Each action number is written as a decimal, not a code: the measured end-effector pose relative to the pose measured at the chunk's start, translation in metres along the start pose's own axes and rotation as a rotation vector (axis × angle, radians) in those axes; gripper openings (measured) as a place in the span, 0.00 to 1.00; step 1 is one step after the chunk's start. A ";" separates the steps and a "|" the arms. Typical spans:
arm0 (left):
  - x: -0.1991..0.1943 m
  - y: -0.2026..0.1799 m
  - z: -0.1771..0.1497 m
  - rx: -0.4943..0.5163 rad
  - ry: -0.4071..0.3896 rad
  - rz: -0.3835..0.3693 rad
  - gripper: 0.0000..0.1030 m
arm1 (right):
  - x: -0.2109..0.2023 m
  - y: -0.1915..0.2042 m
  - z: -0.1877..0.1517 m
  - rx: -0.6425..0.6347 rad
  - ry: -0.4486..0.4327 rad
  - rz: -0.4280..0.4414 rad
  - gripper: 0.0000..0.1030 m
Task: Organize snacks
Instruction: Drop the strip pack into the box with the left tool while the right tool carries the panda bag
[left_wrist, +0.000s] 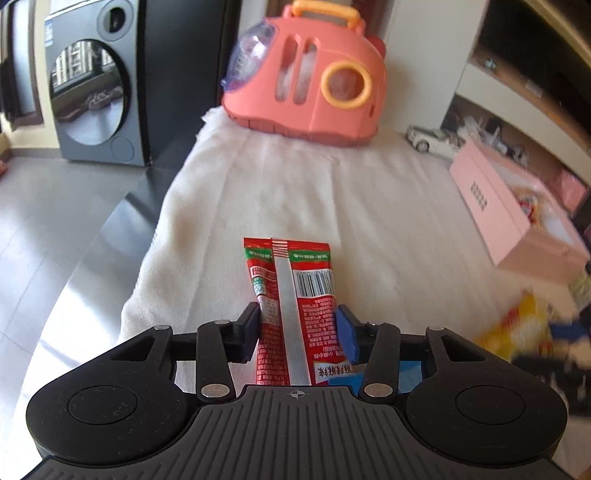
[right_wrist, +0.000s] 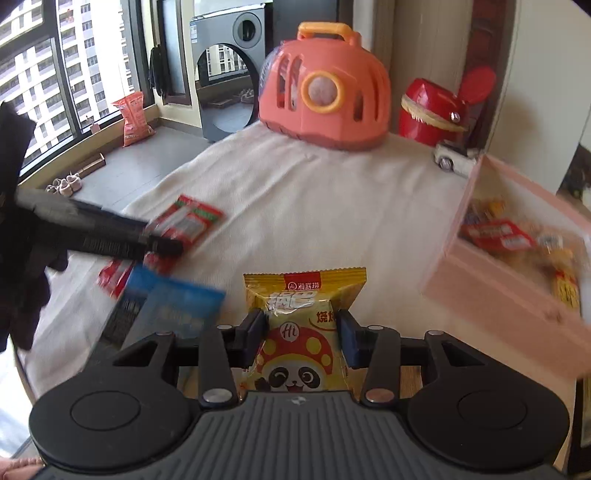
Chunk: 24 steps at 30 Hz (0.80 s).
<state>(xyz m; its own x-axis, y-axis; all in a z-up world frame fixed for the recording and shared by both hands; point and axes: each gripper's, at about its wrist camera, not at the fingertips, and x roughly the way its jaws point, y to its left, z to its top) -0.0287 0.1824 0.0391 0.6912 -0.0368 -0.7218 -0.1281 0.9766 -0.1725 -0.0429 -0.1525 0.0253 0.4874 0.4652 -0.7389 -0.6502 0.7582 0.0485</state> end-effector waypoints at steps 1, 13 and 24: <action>-0.004 0.000 0.003 -0.003 -0.025 0.004 0.48 | -0.004 -0.002 -0.008 0.015 0.006 0.010 0.41; -0.092 -0.033 0.037 -0.041 -0.425 -0.082 0.47 | -0.039 0.005 -0.054 0.006 -0.043 -0.059 0.73; -0.059 -0.087 -0.007 0.109 -0.044 -0.174 0.47 | -0.044 -0.021 -0.078 0.147 -0.019 -0.040 0.82</action>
<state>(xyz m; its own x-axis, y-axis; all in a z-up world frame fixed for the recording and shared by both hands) -0.0633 0.0983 0.0924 0.7269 -0.2003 -0.6569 0.0719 0.9734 -0.2174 -0.0958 -0.2246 0.0048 0.5233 0.4409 -0.7292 -0.5385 0.8343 0.1180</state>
